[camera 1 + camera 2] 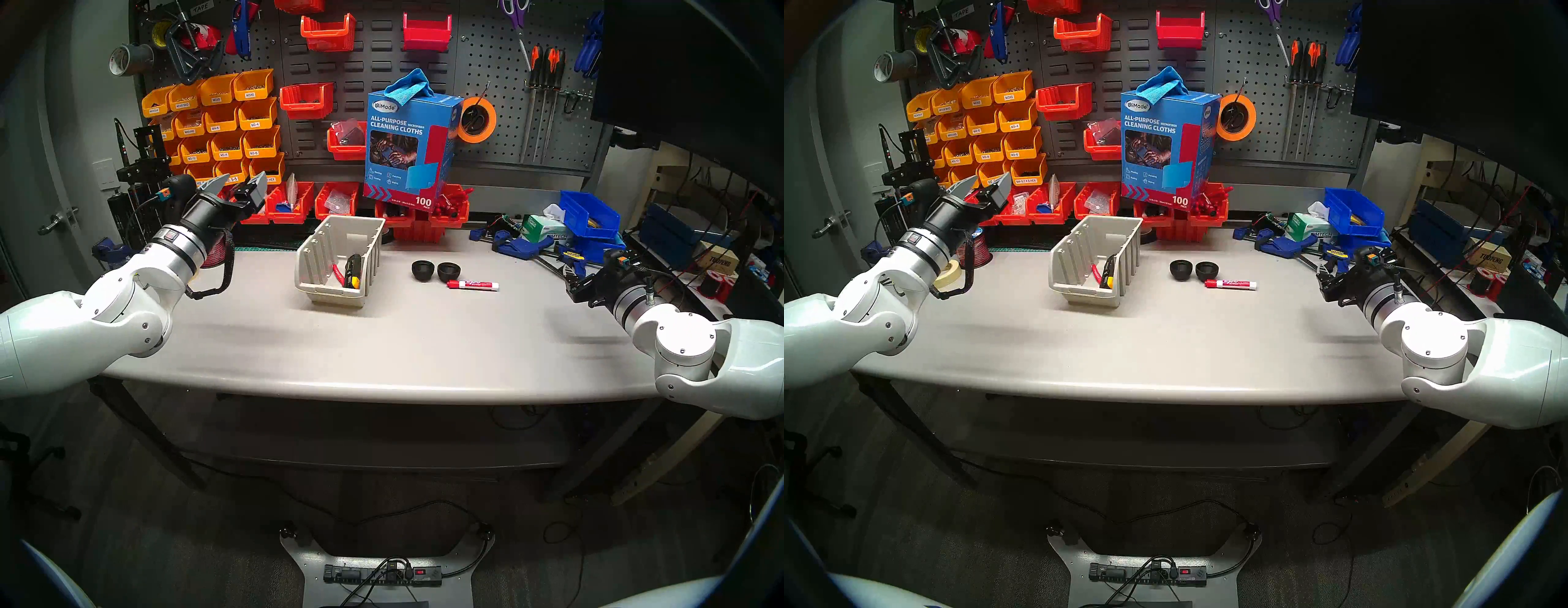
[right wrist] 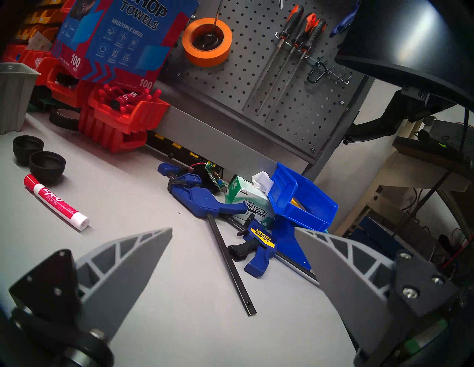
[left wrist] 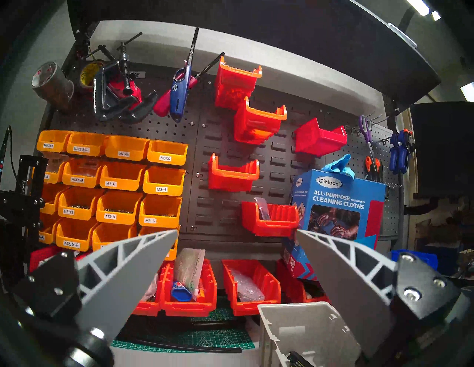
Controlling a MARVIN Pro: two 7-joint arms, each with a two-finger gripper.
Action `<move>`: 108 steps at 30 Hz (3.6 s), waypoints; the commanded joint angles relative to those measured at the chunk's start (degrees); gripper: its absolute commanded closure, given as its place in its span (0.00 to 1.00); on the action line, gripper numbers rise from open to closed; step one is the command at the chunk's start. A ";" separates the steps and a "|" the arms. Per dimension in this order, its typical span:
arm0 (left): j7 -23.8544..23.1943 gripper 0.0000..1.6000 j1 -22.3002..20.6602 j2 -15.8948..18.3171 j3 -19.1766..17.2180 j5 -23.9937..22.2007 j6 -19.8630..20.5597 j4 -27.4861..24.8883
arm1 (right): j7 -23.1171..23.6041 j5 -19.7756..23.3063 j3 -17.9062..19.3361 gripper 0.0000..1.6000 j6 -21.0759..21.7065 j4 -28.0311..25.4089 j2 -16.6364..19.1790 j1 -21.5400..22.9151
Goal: Take out tools from the storage box
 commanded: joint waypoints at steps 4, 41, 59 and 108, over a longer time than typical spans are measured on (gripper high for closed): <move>1.51 0.00 -1.33 -6.28 -1.01 2.74 2.98 0.18 | 0.14 -1.68 -1.19 0.00 0.87 -0.65 1.98 5.48; 12.20 0.00 -0.03 -8.09 0.67 27.13 -6.65 10.39 | 2.30 -2.22 -9.37 0.00 2.64 -1.36 3.31 14.79; 9.25 0.00 -4.66 -9.50 -3.01 20.29 4.55 3.97 | 2.38 -2.09 -11.90 0.00 2.49 -1.52 3.10 17.13; -14.78 0.00 -12.11 -13.81 -1.73 62.51 -5.74 24.20 | 2.46 -1.82 -13.14 0.00 2.46 -1.68 2.49 17.82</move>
